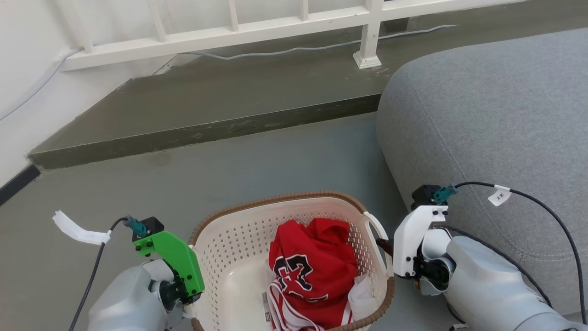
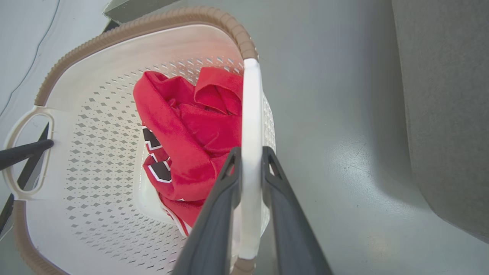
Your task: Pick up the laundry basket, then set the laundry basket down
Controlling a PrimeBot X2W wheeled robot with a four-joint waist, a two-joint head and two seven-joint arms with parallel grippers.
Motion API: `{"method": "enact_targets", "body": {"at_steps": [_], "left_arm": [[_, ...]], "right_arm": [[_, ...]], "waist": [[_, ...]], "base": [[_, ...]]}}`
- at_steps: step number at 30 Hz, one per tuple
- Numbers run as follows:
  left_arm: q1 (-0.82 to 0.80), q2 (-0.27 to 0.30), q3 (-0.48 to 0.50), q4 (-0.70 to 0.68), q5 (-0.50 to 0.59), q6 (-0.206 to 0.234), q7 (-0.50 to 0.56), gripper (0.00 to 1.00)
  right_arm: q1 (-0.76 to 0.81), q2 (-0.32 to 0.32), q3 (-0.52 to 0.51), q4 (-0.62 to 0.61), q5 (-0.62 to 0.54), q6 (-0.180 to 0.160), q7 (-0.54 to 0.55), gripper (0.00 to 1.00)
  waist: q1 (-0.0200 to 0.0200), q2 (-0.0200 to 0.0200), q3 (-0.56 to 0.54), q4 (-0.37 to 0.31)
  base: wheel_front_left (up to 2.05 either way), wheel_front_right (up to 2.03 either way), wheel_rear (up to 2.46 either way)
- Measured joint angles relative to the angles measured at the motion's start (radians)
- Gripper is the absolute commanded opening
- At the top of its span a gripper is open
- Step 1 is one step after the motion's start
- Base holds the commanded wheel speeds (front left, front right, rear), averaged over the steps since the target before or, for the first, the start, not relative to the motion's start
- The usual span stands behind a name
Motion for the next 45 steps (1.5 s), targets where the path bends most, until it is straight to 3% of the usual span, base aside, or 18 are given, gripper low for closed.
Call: {"method": "enact_targets", "body": {"at_steps": [45], "left_arm": [[0.01, 0.002, -0.022, -0.005, -0.01, 0.003, -0.008, 0.0]], "right_arm": [[0.009, -0.012, 0.038, -0.01, 0.052, 0.0, 0.006, 0.0]], "waist": [[0.0001, 0.0, 0.009, 0.007]], "base": [[0.0, 0.0, 0.0]]}}
